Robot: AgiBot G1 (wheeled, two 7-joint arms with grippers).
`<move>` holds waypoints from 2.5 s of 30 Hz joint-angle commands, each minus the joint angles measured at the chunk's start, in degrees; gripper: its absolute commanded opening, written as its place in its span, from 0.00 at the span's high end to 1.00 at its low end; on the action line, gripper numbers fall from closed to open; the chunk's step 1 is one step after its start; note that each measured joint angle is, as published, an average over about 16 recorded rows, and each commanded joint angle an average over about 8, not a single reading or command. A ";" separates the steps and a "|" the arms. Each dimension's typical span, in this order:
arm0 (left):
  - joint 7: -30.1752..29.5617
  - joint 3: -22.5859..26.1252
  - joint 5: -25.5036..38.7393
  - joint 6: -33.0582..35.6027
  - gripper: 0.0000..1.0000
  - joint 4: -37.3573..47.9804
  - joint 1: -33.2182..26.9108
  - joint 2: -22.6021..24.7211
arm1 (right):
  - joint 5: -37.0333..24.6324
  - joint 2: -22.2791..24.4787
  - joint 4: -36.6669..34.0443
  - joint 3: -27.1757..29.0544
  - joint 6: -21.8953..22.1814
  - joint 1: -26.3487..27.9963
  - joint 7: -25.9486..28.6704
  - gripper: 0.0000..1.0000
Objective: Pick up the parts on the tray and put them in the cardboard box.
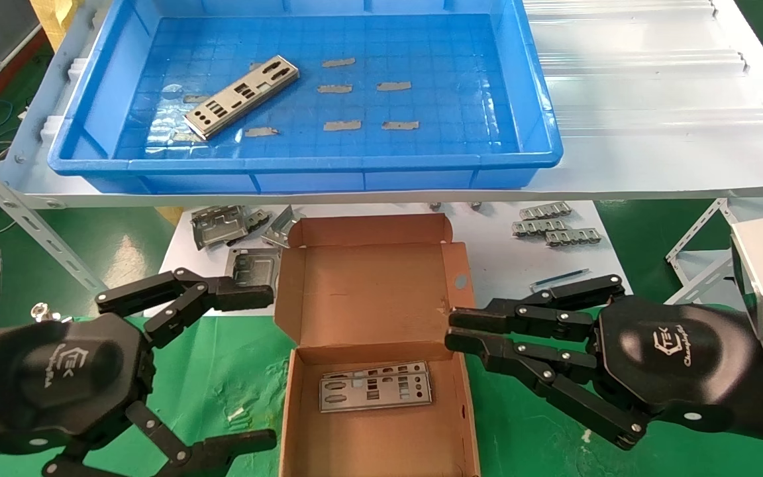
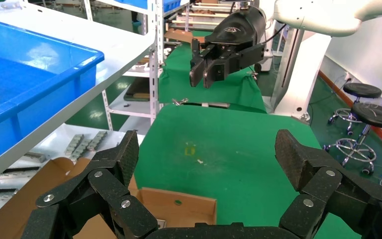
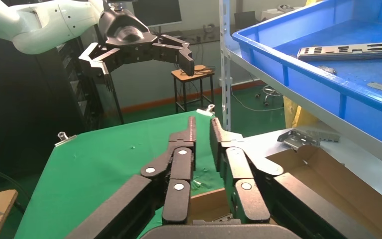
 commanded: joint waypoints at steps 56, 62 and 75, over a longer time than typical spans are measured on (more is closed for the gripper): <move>9.49 17.36 39.78 -20.07 0.00 66.83 -55.56 32.70 | 0.00 0.00 0.00 0.00 0.00 0.00 0.00 0.68; 9.73 17.33 39.97 -26.23 0.00 70.20 -55.87 34.54 | 0.00 0.00 0.00 0.00 0.00 0.00 0.00 0.00; 8.87 17.18 39.86 -31.00 0.00 72.90 -55.86 36.68 | 0.00 0.00 0.00 0.00 0.00 0.00 0.00 0.00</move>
